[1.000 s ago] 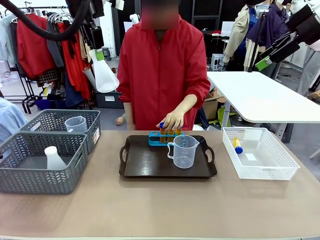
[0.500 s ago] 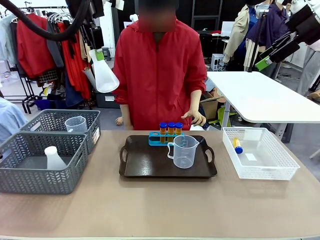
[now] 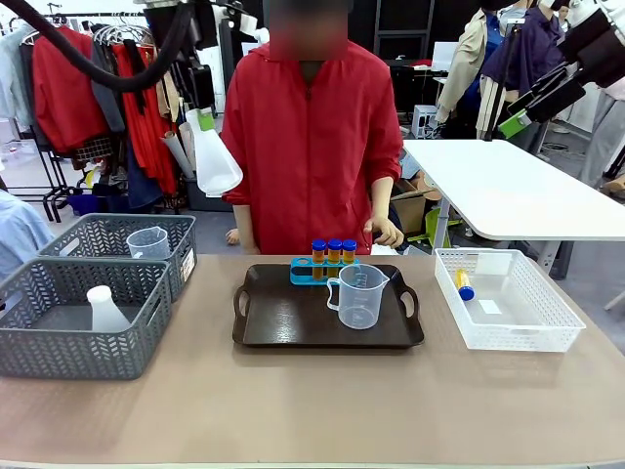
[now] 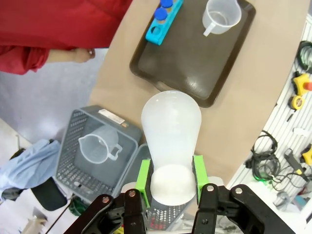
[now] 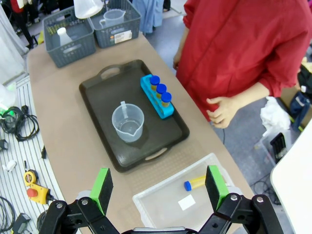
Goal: Prepare the laboratory tools.
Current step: Pick up one Small flask and place it on the Handle tray.
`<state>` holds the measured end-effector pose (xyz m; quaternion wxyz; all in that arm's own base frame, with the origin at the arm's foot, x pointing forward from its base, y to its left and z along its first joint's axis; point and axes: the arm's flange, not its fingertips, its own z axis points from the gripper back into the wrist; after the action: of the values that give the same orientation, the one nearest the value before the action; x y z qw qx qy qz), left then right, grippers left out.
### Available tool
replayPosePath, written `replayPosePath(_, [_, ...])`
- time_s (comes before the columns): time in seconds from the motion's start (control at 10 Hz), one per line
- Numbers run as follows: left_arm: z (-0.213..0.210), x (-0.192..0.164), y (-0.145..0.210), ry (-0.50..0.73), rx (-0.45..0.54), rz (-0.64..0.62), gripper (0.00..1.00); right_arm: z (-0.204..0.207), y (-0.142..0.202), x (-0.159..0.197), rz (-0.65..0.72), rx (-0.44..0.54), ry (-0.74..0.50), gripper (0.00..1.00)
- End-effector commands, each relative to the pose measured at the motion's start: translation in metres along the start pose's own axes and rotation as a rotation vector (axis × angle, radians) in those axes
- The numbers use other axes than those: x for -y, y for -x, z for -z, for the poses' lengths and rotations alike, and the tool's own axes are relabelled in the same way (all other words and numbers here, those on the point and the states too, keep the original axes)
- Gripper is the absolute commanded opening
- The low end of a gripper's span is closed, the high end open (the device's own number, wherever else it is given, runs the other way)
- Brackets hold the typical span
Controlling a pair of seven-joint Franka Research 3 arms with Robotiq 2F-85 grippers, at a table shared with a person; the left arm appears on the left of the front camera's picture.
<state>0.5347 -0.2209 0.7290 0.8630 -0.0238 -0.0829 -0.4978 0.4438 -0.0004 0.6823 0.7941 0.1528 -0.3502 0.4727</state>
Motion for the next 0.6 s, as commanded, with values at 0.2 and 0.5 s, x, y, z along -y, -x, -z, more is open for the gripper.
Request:
replayPosePath(0.2, [0.012,0.015,-0.043,-0.018,-0.079,0.117,0.0,-0.001,-0.001,0.0,-0.002,0.009,-0.008,1.0])
replayPosePath(0.5, [0.038,0.037,-0.081,-0.056,-0.139,0.243,0.0,-0.001,-0.001,0.0,-0.002,0.009,-0.008,1.0])
